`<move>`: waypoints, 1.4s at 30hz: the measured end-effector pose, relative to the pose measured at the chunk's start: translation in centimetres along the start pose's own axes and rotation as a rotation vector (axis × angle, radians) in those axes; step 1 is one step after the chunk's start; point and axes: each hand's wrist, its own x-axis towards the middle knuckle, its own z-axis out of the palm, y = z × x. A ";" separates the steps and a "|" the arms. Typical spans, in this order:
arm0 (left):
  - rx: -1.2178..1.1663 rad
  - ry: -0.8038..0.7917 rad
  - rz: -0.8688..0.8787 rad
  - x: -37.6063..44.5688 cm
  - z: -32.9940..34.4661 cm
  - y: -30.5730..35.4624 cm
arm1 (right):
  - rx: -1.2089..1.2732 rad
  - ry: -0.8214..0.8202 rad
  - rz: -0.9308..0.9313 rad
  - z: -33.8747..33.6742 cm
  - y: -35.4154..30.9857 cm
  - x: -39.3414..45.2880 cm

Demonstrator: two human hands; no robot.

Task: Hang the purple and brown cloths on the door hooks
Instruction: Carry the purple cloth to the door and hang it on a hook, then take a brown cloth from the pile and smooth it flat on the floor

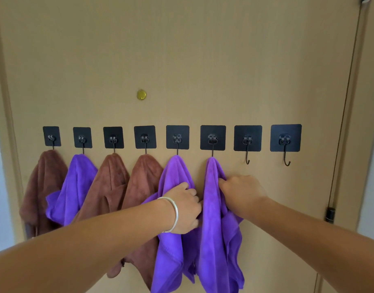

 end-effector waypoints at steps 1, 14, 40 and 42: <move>0.006 0.000 -0.001 -0.2 0.2 -0.1 | 0.019 0.001 -0.010 0.1 0.0 -0.1; -0.076 0.388 -0.429 -0.7 -2.5 -2.6 | 0.164 0.121 0.092 0.9 0.8 -2.6; -0.535 0.835 0.372 -1.2 -7.9 6.0 | -0.223 -0.120 0.934 -13.5 -6.4 -21.8; -0.583 0.878 0.451 -2.6 -10.2 8.6 | -0.280 -0.148 1.001 -16.0 -7.6 -25.1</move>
